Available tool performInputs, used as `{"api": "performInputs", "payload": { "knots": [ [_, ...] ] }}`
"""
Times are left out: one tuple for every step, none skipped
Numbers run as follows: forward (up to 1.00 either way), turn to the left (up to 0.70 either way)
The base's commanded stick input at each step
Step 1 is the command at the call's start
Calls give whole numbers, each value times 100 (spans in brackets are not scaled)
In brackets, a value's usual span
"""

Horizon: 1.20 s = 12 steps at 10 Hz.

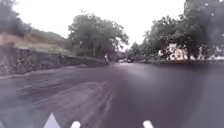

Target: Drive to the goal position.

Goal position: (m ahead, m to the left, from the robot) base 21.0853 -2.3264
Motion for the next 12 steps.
{"api": "performInputs", "payload": {
  "knots": [
    [70, 0],
    [70, 0],
    [70, 0],
    [70, 0],
    [70, 0],
    [70, 0],
    [70, 0],
    [70, 0],
    [70, 0],
    [70, 0],
    [70, 0],
    [70, 0]
  ]
}}
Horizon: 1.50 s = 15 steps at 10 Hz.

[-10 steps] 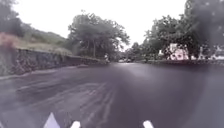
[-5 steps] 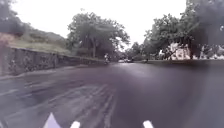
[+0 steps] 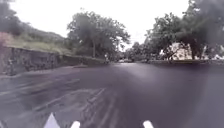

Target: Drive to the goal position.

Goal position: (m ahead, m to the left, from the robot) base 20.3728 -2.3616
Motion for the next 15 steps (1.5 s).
{"api": "performInputs", "payload": {
  "knots": [
    [70, 0],
    [70, 0],
    [70, 0],
    [70, 0],
    [70, 0],
    [70, 0],
    [70, 0],
    [70, 0],
    [70, 0],
    [70, 0],
    [70, 0],
    [70, 0],
    [70, 0],
    [70, 0],
    [70, 0]
  ]
}}
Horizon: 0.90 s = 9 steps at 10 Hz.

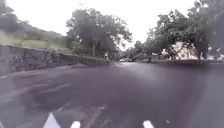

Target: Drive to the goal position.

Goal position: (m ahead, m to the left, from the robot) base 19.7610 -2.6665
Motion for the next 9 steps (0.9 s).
{"api": "performInputs", "payload": {
  "knots": [
    [70, 0],
    [70, 0],
    [70, 0],
    [70, 0],
    [70, 0],
    [70, 0],
    [70, 0],
    [70, 0],
    [70, 0]
  ]
}}
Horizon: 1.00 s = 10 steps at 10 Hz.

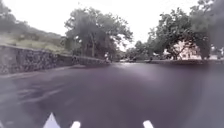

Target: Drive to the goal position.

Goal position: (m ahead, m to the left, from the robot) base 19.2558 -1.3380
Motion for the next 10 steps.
{"api": "performInputs", "payload": {
  "knots": [
    [70, -35],
    [70, -35],
    [70, -35],
    [70, -35],
    [70, -35],
    [70, -35],
    [70, -35],
    [70, -35],
    [70, 0],
    [70, 0]
  ]
}}
